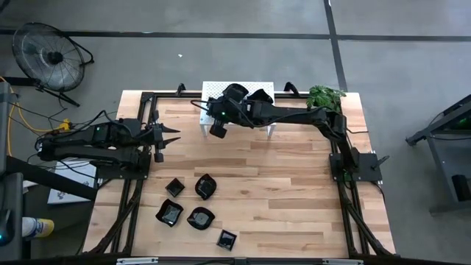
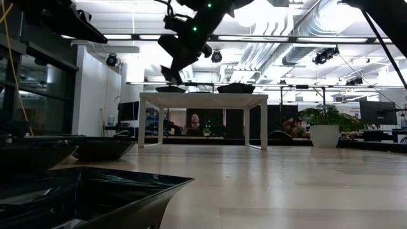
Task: Pick & Place Mini shaped plates
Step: Stack the black square plate on top of the black square plate on the shelf
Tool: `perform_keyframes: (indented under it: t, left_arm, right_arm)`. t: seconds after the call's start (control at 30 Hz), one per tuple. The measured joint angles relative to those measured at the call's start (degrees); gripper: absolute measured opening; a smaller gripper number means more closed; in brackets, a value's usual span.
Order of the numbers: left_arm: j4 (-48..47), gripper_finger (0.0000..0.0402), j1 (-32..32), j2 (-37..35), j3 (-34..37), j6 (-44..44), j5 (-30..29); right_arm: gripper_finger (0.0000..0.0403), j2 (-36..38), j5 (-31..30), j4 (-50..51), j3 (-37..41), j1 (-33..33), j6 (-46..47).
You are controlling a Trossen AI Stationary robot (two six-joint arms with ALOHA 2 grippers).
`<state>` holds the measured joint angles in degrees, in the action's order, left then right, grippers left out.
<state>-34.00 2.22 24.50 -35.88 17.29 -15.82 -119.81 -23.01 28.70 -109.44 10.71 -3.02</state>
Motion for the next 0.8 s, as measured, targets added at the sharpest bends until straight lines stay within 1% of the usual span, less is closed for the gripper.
perform_keyframes:
  t: [0.07,0.17,0.3,0.4,0.57,0.8]
  left_arm:
    - [0.0,0.0097,0.0,0.0,0.0,-0.4,-0.3]
    - [0.0,0.0097,0.0,0.0,0.0,-1.1,-0.4]
    - [0.0,0.0097,0.0,0.0,0.0,-1.3,-0.4]
    - [0.0,0.0097,0.0,0.0,0.0,-1.3,-0.4]
    - [0.0,0.0097,0.0,0.0,0.0,-1.3,-0.4]
    - [0.0,0.0097,0.0,0.0,0.0,-1.3,-0.4]
  right_arm:
    - [0.0,0.1,1.0,-1.0,0.9,0.1,0.9]
    - [0.0,-0.1,-2.3,-0.5,2.1,0.2,2.5]
    - [0.0,0.0,-0.4,-1.8,2.7,0.3,3.3]
    - [0.0,0.0,-2.2,-1.7,2.9,0.3,3.0]
    - [0.0,0.0,-0.6,-1.8,2.8,0.3,2.8]
    - [0.0003,0.0,-0.6,-1.6,2.8,0.3,2.7]
